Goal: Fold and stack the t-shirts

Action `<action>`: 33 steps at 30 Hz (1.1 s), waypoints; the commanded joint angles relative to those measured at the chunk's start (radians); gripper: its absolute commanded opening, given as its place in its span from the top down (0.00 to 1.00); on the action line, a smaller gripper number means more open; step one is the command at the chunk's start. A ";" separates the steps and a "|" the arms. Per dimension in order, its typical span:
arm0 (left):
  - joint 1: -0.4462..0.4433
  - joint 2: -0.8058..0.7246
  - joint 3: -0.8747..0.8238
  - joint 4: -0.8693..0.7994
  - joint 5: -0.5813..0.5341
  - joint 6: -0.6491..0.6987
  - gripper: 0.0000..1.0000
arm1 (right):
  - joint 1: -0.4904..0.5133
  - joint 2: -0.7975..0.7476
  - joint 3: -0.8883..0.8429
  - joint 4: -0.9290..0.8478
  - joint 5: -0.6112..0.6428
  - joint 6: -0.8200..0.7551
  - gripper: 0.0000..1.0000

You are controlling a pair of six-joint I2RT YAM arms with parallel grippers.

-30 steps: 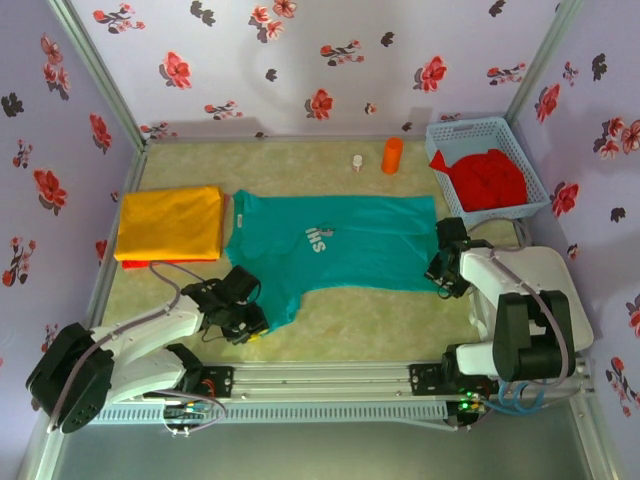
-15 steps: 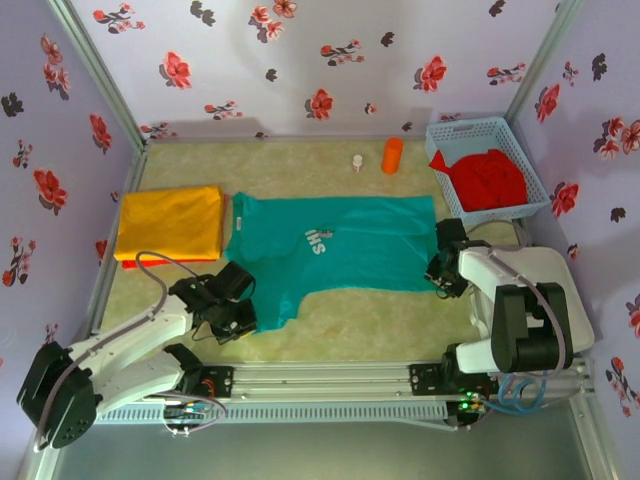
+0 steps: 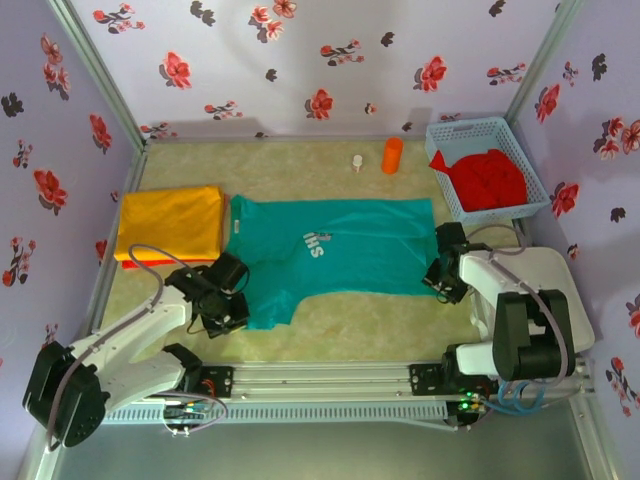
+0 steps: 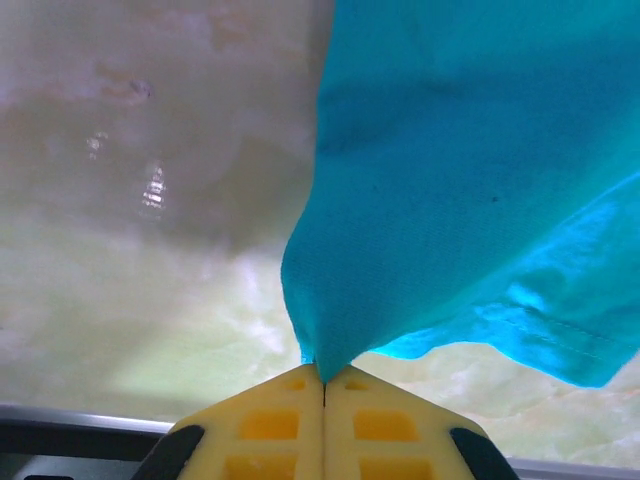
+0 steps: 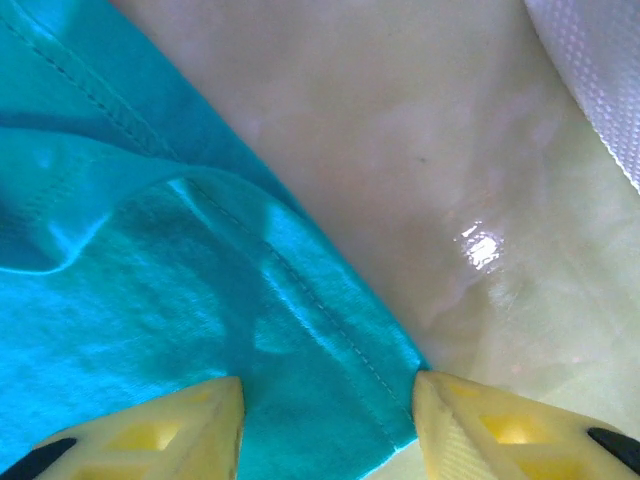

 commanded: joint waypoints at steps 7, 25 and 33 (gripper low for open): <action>0.021 -0.018 0.036 -0.026 -0.013 0.049 0.99 | 0.039 0.026 -0.046 -0.021 -0.011 0.057 0.58; 0.187 0.104 0.361 -0.068 0.055 0.284 1.00 | 0.035 0.143 0.196 -0.085 -0.037 -0.069 1.00; 0.287 0.220 0.500 -0.059 0.073 0.398 1.00 | 0.000 0.186 0.306 -0.118 -0.054 -0.103 1.00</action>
